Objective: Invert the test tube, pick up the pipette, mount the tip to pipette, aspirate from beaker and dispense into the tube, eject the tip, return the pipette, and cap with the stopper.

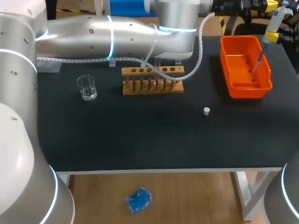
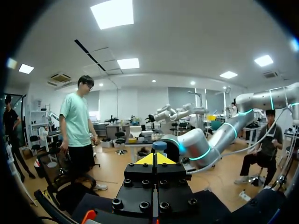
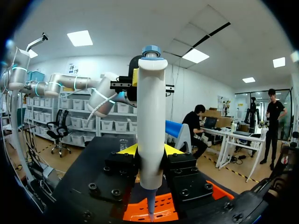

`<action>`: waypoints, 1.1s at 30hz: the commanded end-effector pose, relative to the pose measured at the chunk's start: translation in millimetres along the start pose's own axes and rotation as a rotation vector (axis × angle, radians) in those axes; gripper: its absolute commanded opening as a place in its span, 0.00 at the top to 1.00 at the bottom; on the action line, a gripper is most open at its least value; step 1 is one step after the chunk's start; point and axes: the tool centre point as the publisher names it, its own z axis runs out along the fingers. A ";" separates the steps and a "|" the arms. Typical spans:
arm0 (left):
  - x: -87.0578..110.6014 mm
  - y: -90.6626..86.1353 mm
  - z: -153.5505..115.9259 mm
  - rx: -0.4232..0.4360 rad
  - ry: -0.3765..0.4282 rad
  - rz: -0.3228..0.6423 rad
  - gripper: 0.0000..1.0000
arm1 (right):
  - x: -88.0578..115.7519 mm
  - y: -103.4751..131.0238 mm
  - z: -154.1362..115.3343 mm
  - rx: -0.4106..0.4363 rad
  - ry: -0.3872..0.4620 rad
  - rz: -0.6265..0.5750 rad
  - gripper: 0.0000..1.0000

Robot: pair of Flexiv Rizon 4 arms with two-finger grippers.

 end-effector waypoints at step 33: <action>5.1 29.0 4.4 0.014 -0.005 -0.056 1.00 | -1.4 0.5 -0.8 -0.001 0.004 0.000 1.00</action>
